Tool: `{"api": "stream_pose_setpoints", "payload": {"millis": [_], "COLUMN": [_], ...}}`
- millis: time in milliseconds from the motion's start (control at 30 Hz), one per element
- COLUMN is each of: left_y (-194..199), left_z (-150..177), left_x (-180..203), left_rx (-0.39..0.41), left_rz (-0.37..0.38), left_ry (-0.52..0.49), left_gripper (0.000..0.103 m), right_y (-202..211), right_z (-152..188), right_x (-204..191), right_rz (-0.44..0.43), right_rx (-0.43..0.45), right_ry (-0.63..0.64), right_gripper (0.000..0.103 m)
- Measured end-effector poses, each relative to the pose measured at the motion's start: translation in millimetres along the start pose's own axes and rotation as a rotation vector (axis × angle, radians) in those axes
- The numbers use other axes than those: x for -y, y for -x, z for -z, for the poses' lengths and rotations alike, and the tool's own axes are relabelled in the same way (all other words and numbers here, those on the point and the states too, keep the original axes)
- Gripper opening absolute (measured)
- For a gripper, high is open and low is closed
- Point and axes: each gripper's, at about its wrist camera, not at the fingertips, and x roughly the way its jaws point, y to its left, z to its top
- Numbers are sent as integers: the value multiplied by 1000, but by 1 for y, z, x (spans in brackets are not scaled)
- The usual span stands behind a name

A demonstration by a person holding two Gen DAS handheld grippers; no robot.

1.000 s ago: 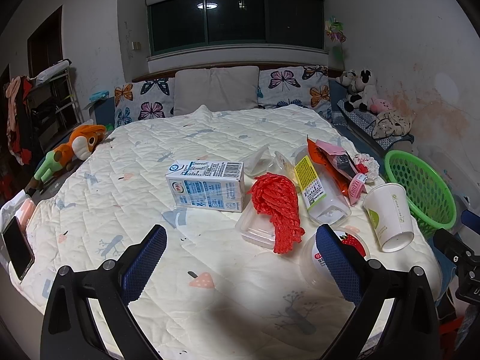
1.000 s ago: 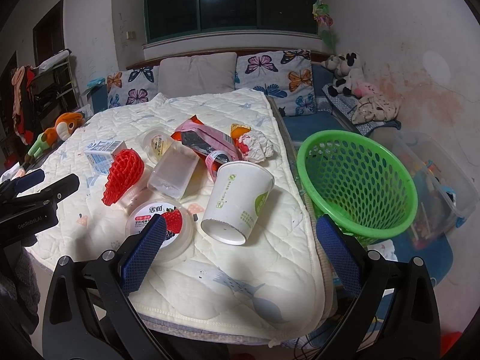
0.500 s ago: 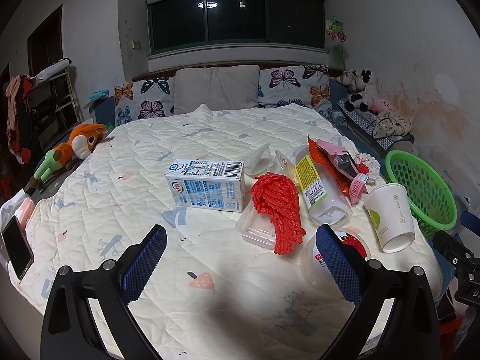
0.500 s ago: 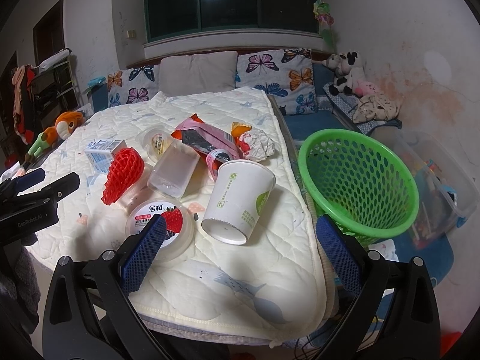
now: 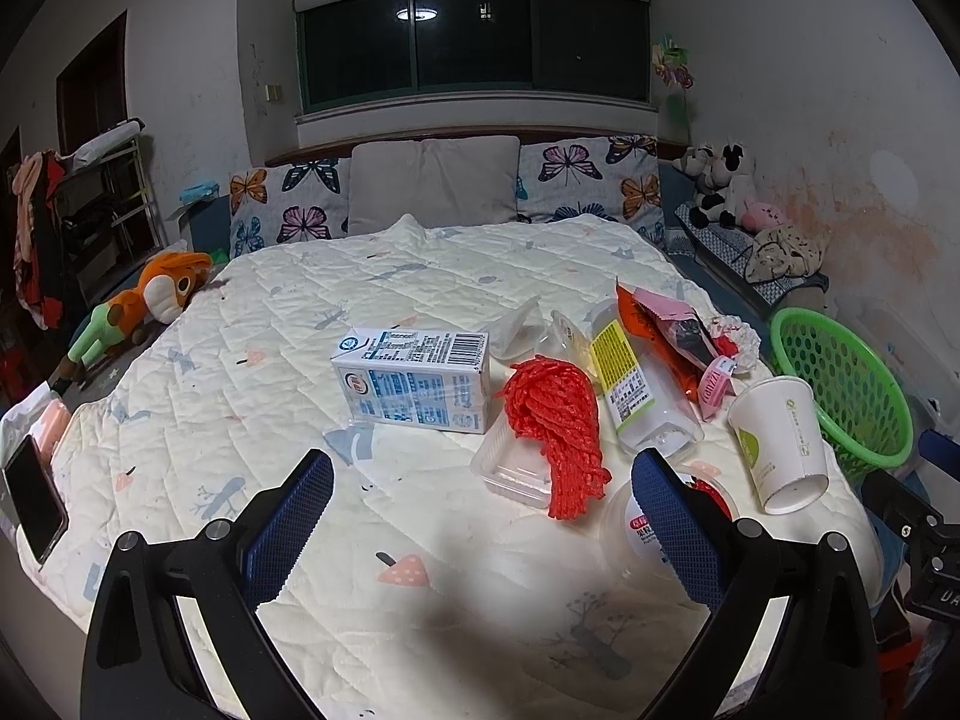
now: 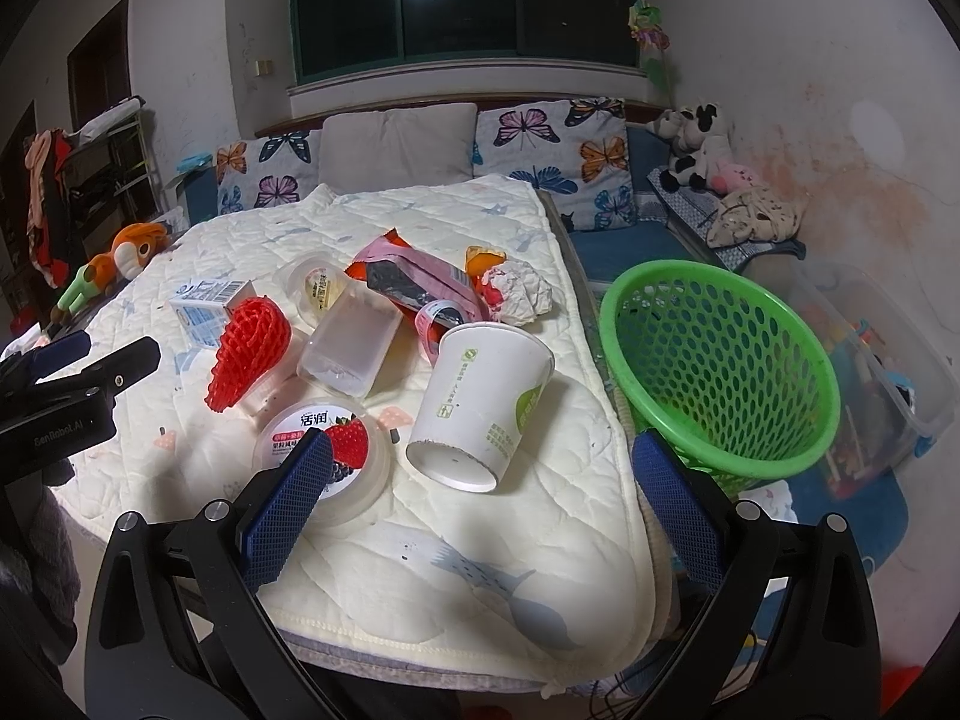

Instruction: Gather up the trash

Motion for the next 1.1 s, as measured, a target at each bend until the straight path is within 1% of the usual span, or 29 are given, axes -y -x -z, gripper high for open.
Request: {"api": "stream_pose_setpoints", "payload": {"millis": [533, 600, 800, 1100], "left_y": [1, 1, -2, -9], "left_z": [-2, -4, -10, -13], "left_x": [-1, -2, -2, -6], "left_rx": [2, 1, 2, -6], "left_rz": [2, 1, -2, -6], "left_ry": [2, 2, 2, 5], "left_gripper": [97, 97, 97, 97], "right_y": [-1, -7, -11, -25], "right_z": [-1, 1, 0, -5], "right_x": [1, -3, -7, 3], "right_rz": [0, -4, -10, -25], "right_rx": [-1, -4, -12, -37], "right_ry": [1, 1, 3, -7], "right_gripper": [98, 98, 98, 98]}}
